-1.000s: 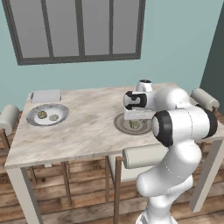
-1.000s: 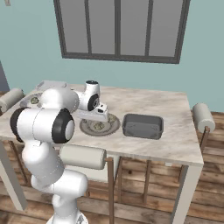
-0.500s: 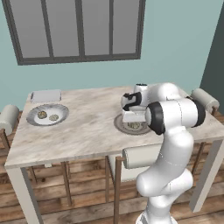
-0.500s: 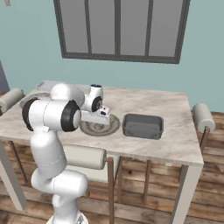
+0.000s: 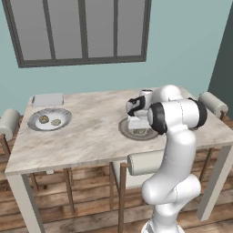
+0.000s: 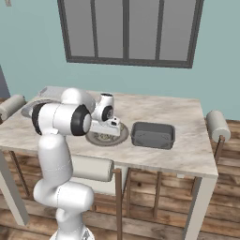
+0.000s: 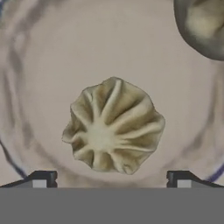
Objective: Place two dumplings into each of the tupperware containers and then place the containers in the fridge.
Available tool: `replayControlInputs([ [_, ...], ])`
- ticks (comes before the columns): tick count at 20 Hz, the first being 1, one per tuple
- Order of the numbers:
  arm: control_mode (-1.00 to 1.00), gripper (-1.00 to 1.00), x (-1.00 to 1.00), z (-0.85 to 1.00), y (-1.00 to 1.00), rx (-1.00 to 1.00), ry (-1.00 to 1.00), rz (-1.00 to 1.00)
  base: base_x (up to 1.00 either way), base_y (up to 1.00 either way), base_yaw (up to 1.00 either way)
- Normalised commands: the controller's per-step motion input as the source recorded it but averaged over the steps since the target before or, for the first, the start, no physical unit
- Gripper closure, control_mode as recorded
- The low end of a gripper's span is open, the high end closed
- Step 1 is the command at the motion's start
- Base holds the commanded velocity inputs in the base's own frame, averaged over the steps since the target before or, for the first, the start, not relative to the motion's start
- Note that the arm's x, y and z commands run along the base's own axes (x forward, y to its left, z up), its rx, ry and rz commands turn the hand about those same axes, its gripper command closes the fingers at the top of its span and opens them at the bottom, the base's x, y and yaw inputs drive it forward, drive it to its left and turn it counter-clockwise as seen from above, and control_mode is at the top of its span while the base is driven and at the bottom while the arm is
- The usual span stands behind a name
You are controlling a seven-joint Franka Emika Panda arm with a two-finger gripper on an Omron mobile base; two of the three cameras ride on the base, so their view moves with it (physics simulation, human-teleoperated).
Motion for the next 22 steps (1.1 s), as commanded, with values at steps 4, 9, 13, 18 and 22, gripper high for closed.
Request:
replayControlInputs([
  [4, -1.0, -1.0, 0.34, 0.0, 0.0, 0.0, 0.02, 0.0, 0.0, 0.0, 0.0],
  [9, -1.0, -1.0, 0.4, 0.0, 0.0, 0.0, 0.0, 0.0, 0.0, 0.0, 0.0],
  [13, -1.0, -1.0, 0.1, 0.0, 0.0, 0.0, 0.07, 0.0, 0.0, 0.0, 0.0],
  [18, -1.0, -1.0, -0.07, -0.01, 0.0, 0.0, 0.09, 0.0, 0.0, 0.0, 0.0],
  [22, -1.0, -1.0, -0.05, 0.0, 0.0, 0.0, 0.04, 0.0, 0.0, 0.0, 0.0],
])
